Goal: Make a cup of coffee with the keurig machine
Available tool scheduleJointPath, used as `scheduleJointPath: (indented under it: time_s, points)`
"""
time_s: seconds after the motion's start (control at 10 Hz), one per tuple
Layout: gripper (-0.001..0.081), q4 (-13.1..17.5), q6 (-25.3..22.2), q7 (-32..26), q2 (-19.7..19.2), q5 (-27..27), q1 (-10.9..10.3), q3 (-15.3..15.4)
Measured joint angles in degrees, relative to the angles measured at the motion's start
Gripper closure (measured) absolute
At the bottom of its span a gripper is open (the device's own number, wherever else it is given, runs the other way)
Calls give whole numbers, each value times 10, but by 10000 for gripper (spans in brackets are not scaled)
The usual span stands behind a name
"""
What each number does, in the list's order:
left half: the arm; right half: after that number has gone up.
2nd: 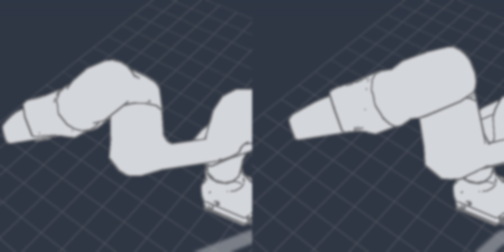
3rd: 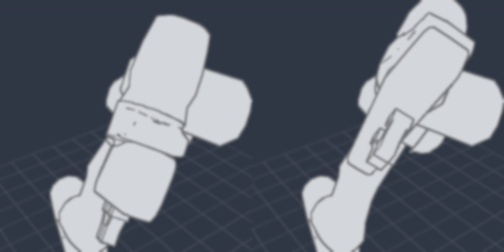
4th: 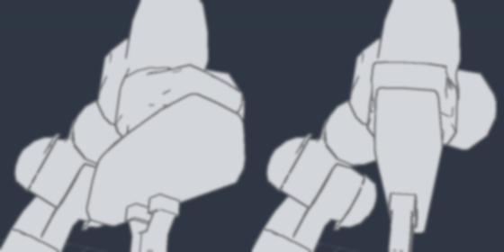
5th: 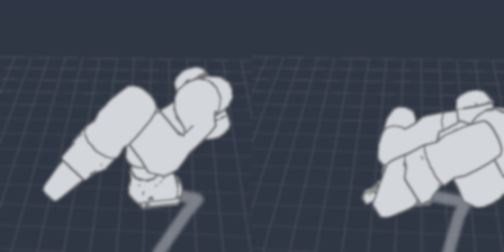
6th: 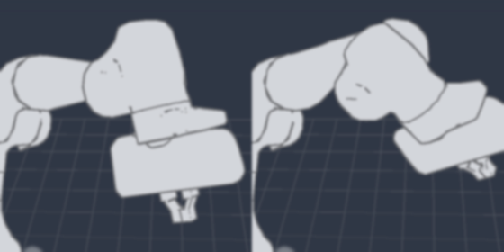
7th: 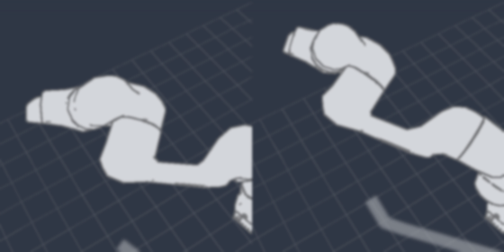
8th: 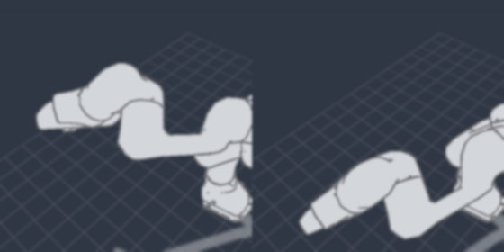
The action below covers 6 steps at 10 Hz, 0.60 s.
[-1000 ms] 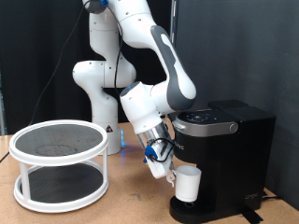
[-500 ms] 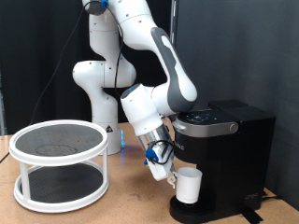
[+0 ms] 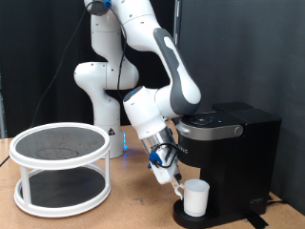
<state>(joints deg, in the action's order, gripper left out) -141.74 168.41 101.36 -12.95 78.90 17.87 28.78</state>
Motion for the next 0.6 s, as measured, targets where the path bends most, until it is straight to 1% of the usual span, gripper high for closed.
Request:
scheduleJointPath:
  time_s: [0.1, 0.2, 0.3, 0.4, 0.5, 0.6]
  points:
    - [337, -1, -1, 1, 0, -2, 0, 0]
    - [337, -3, -10, 4, 2, -11, 1, -1]
    - [200, -12, -29, 8, 8, -30, 4, -4]
    - [200, -29, -60, 14, 20, -60, 10, -10]
    - [94, -48, -92, 15, 38, -88, 18, -18]
    - [78, -66, -116, 14, 56, -102, 26, -23]
